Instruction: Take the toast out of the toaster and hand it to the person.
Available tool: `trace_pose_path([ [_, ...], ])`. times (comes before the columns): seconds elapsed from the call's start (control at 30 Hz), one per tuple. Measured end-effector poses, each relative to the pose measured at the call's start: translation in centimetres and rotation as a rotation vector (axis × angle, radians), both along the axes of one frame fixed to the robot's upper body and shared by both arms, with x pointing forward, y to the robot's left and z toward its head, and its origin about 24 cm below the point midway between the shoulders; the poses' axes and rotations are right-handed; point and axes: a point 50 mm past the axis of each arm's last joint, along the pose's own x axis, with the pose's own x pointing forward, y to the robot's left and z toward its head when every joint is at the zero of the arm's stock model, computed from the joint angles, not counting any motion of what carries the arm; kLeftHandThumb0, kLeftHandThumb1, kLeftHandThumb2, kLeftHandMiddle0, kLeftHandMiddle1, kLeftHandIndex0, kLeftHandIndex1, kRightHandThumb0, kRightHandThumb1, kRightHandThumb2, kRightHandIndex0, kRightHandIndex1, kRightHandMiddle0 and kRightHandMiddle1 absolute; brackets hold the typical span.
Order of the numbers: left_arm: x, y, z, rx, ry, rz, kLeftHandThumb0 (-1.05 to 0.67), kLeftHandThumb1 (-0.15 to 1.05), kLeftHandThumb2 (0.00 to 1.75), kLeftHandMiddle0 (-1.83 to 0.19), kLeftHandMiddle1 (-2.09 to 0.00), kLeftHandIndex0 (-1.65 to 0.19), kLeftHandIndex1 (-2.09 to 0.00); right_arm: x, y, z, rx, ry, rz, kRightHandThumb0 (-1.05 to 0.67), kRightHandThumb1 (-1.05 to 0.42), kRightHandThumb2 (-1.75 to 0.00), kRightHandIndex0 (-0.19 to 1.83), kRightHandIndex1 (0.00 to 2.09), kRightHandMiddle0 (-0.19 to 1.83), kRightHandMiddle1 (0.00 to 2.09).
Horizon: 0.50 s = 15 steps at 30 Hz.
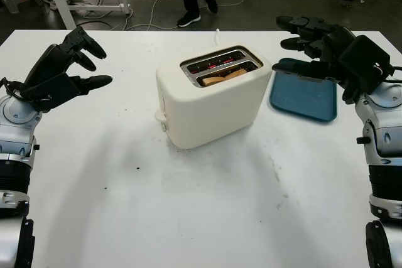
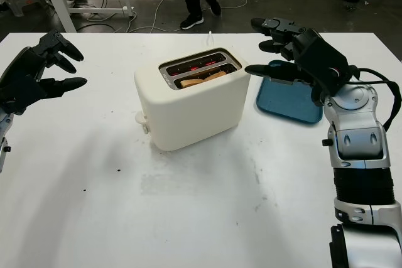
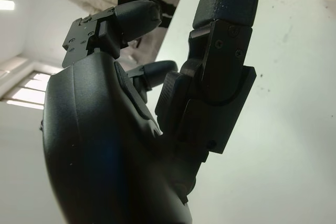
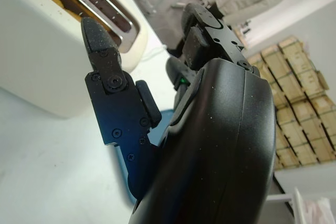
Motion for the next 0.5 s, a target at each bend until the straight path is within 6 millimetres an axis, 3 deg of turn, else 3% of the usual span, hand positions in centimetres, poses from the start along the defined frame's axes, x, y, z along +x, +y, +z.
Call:
trace_pose_path([
  [0.5,0.04,-0.04,-0.13,-0.049,-0.007,0.002,-1.05,0.92,0.18,-0.18,-1.71,-0.15,-1.64,0.0,0.0,-0.01,0.001,0.001,0.0,-0.44,-0.75,0.0,0.01,0.84,0.43,0.01],
])
